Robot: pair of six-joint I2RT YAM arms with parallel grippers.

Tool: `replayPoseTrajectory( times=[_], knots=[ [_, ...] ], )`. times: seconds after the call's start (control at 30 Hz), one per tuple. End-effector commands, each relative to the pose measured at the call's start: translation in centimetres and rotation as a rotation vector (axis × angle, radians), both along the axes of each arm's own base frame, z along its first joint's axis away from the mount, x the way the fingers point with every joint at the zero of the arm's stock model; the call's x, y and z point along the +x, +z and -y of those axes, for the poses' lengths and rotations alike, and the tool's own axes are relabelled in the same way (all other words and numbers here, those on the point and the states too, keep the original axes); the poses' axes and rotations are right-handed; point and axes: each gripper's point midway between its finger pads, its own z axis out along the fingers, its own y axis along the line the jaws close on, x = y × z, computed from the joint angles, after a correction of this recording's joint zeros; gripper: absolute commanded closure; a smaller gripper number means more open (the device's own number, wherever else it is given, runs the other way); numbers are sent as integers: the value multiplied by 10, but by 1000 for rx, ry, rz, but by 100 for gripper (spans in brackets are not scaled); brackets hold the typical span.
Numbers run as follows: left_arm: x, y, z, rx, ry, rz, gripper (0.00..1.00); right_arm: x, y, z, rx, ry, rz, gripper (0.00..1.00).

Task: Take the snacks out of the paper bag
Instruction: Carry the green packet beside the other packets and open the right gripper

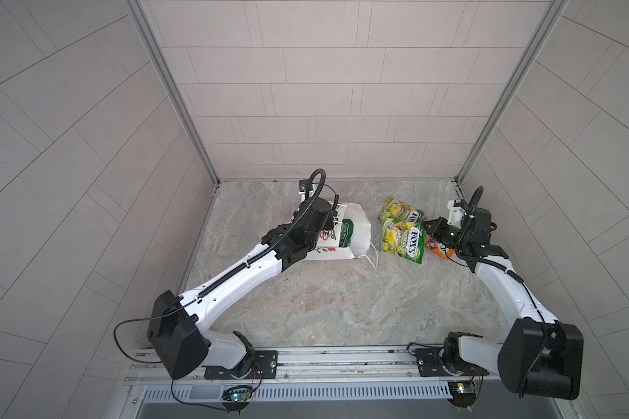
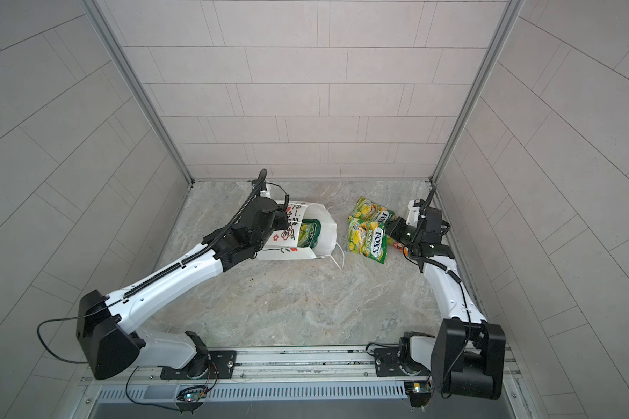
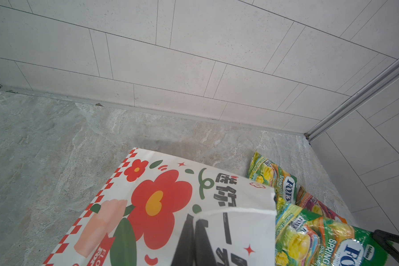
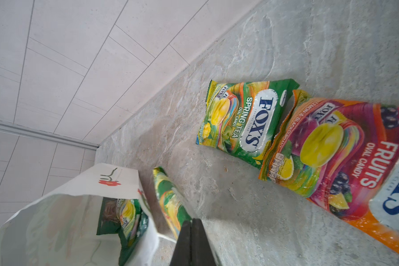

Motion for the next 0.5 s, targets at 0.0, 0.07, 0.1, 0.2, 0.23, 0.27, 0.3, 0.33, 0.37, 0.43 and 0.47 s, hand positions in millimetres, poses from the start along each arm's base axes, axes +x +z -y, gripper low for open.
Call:
replayPoseTrajectory(
  times=[0.0,0.07,0.1,0.2,0.23,0.27,0.3,0.33,0.37,0.43,0.47],
  knots=[
    [-8,9,-8,10,-9,14,100,5,-21,8,25,-19,-30,100],
    [-13,10,-11,11,-17,12,100,6,-37,10,44,-20,-64,100],
    [-15,12,-11,8,-28,15,100,7,-42,9,53,-11,-73,100],
    [-22,16,-8,-15,-72,17,100,10,-64,2,106,13,-108,100],
    [-25,17,-6,-21,-88,17,100,11,-71,1,121,19,-117,100],
    [-27,20,-6,-28,-99,19,100,11,-79,0,131,22,-134,100],
    [-29,21,-5,-33,-113,18,100,12,-83,-2,140,28,-139,100],
    [-31,24,-4,-38,-123,19,100,13,-88,-4,154,36,-148,100],
    [-33,26,-4,-45,-132,20,100,13,-93,-6,166,45,-157,100],
    [-37,30,-2,-60,-155,23,100,15,-99,-9,176,53,-165,100],
    [-39,32,0,-70,-170,24,100,17,-102,-9,175,54,-162,100]
  ],
)
